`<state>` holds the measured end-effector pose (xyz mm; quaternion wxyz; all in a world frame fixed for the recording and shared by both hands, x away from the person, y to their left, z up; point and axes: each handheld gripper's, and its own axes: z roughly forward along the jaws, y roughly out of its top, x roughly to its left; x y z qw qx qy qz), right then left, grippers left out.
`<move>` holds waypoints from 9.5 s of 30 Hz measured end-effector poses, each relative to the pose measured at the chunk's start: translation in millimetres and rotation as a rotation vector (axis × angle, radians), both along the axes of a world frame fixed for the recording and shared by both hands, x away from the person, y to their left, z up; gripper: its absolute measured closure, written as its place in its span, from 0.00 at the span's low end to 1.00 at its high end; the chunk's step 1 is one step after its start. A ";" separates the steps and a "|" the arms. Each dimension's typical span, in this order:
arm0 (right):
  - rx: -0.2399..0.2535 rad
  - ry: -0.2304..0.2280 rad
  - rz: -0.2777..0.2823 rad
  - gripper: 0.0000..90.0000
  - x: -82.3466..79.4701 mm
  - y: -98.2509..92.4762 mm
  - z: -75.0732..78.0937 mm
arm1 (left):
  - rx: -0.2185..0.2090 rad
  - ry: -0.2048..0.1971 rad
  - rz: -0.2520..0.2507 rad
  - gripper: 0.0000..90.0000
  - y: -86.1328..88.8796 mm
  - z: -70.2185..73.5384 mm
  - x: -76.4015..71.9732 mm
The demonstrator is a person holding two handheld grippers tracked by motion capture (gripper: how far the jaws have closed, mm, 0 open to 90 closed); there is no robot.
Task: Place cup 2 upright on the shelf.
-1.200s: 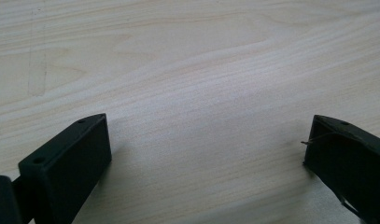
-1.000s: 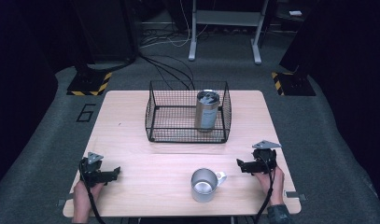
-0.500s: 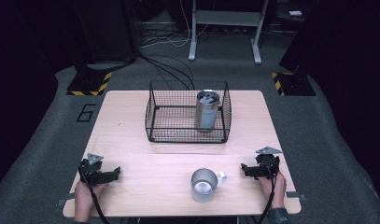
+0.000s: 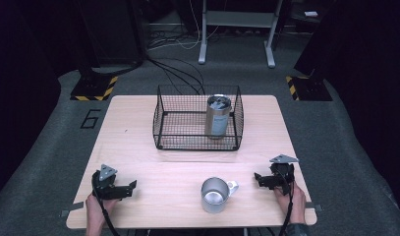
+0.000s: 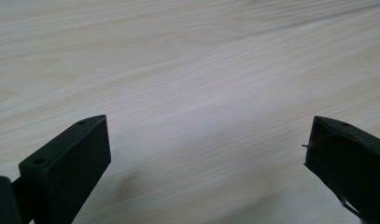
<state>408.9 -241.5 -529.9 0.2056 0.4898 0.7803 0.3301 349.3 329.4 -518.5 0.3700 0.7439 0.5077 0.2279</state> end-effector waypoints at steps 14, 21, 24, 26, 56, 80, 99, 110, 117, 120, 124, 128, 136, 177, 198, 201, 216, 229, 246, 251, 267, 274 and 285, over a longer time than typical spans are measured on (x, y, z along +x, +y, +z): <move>0.001 -0.004 0.003 0.00 0.2 -0.2 -0.2 | -0.045 -0.041 -0.224 0.00 -55.9 24.8 -10.9; 0.000 -0.006 0.001 0.00 0.1 -0.2 -0.2 | -0.039 -0.035 -0.305 0.00 -80.9 33.1 -11.7; 0.000 -0.006 0.001 0.00 0.1 -0.3 -0.2 | -0.039 -0.044 -0.344 0.00 -93.7 36.8 -13.8; 0.000 -0.006 0.001 0.00 0.1 -0.3 -0.3 | -0.040 -0.046 -0.377 0.00 -102.5 38.7 -16.3; 0.002 -0.007 -0.005 0.00 0.2 0.2 -0.3 | -0.123 -0.062 -0.741 0.00 -206.3 52.0 -27.1; 0.000 -0.006 0.000 0.00 0.1 -0.2 -0.3 | -0.075 -0.105 -0.763 0.04 -247.7 44.1 -18.2; 0.001 -0.007 0.000 0.00 0.1 -0.2 -0.3 | -0.082 -0.156 -0.748 0.07 -244.8 44.8 -20.2; 0.000 -0.006 0.000 0.00 0.1 -0.2 -0.3 | -0.069 -0.178 -0.702 0.07 -227.0 54.3 -14.9; -0.001 -0.006 0.003 0.00 0.1 -0.4 -0.2 | -0.076 -0.183 -0.668 0.07 -213.8 58.8 -9.5; -0.001 -0.006 0.003 0.00 0.1 -0.4 -0.2 | -0.070 -0.191 -0.653 0.07 -208.4 60.4 -8.3; -0.001 -0.006 0.003 0.00 0.1 -0.4 -0.2 | -0.080 -0.192 -0.625 0.07 -201.2 61.3 -6.9; -0.001 -0.006 0.003 0.00 0.1 -0.4 -0.2 | -0.084 -0.196 -0.605 0.07 -194.8 62.2 -4.5; -0.001 -0.006 0.002 0.00 0.1 -0.4 -0.2 | -0.081 -0.196 -0.570 0.07 -183.1 64.3 -0.6; -0.001 -0.005 0.002 0.00 0.0 -0.3 -0.2 | -0.080 -0.238 -0.438 0.07 -138.0 90.1 28.6; -0.001 -0.005 0.002 0.00 0.0 -0.3 -0.2 | -0.073 -0.252 -0.402 0.07 -130.1 106.7 41.8; -0.001 -0.005 0.002 0.00 0.0 -0.3 -0.2 | -0.075 -0.257 -0.395 0.07 -130.5 108.6 44.1; -0.001 -0.006 0.002 0.00 0.0 -0.3 -0.2 | -0.068 -0.271 -0.375 0.07 -128.6 123.4 59.0; -0.001 -0.006 0.002 0.00 0.0 -0.3 -0.2 | -0.069 -0.281 -0.363 0.07 -128.8 135.2 71.5; -0.001 -0.006 0.002 0.00 0.0 -0.3 -0.2 | -0.063 -0.291 -0.362 0.07 -133.8 153.9 91.5; -0.001 -0.006 0.002 0.00 0.0 -0.3 -0.2 | -0.049 -0.299 -0.354 0.07 -135.5 158.8 99.4; -0.001 -0.005 0.002 0.00 0.0 -0.3 -0.2 | -0.028 -0.278 -0.348 0.07 -140.1 173.2 127.9; -0.001 -0.006 0.002 0.00 0.0 -0.3 -0.2 | 0.004 -0.247 -0.356 0.07 -146.2 172.3 139.8; -0.001 -0.006 0.002 0.00 0.0 -0.3 -0.2 | 0.028 -0.216 -0.345 0.07 -151.4 174.8 161.3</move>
